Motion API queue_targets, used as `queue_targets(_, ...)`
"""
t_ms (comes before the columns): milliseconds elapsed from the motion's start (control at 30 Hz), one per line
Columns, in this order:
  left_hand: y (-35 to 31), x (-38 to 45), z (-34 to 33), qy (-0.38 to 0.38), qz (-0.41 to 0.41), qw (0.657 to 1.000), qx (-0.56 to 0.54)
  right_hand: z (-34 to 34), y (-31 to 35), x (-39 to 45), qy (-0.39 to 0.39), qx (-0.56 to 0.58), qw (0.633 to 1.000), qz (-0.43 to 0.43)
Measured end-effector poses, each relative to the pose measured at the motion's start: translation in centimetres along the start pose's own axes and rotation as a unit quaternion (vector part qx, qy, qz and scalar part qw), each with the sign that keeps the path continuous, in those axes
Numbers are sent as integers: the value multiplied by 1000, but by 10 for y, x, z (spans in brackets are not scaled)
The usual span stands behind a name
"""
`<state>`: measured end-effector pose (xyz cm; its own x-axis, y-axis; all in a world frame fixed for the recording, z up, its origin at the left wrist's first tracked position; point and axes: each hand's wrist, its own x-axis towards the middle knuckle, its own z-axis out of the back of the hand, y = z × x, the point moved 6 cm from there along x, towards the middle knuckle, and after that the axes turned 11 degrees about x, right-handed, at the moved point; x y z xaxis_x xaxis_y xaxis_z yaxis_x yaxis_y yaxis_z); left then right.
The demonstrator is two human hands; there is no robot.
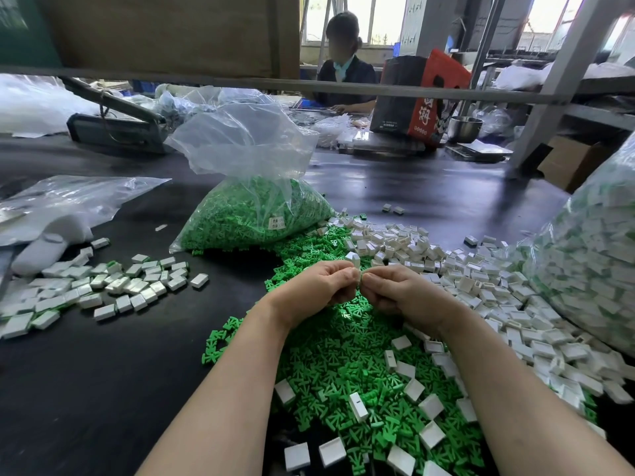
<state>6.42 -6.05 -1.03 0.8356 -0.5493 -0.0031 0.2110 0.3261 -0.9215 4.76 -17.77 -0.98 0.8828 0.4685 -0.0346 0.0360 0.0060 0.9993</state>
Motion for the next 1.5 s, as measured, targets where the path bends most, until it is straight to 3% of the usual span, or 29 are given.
queue_targets(233, 0, -4, 2, 11, 2, 1000, 16, 0, 1, 0, 6, 0, 1000, 3)
queue_targets(567, 1, -2, 4, 25, 2, 997, 76, -1, 1, 0, -4, -95, 995, 5)
queue_targets(800, -5, 1, 3, -8, -25, 999, 40, 3, -1, 0, -20, 44, 999, 13)
queue_targets(967, -7, 2, 2, -32, -30, 999, 4, 4, -3, 2, -38, 59, 997, 22)
queue_targets(1333, -1, -1, 5, -23, -1, 999, 30, 1, 2, 3, -51, -91, 994, 20)
queue_targets(1500, 2, -2, 5, -4, 16, 999, 47, 1, 2, 2, -33, -101, 994, 11)
